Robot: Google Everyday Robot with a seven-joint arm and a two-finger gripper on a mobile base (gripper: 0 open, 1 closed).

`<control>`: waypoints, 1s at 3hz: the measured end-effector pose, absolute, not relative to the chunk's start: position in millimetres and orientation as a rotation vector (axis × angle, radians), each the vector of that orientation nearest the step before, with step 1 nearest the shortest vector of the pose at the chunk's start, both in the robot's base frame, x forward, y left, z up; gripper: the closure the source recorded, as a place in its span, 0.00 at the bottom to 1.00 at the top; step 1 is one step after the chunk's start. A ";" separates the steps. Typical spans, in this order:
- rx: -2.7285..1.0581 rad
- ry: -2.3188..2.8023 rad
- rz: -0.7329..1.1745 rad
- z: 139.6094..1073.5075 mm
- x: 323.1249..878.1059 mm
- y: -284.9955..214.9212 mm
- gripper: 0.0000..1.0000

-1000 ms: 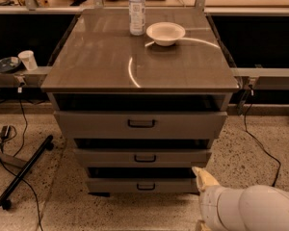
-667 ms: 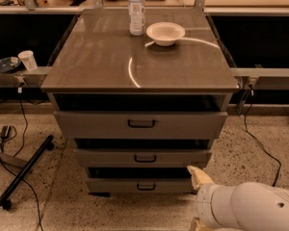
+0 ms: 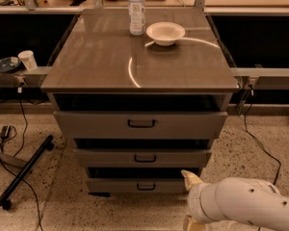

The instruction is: Open bottom drawer

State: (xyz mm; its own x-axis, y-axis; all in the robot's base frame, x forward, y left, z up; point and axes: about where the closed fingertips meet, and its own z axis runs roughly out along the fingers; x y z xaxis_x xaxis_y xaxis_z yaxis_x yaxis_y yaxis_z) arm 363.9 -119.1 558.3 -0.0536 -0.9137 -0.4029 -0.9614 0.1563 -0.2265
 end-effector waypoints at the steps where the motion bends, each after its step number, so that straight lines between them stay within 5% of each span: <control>1: -1.779 1.989 0.141 558.3 363.9 -119.1 0.00; 3: -1.742 1.971 0.157 537.8 364.1 -113.7 0.00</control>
Offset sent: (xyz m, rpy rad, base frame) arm -0.0046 0.0031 -0.0114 0.0332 -0.0405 -0.0198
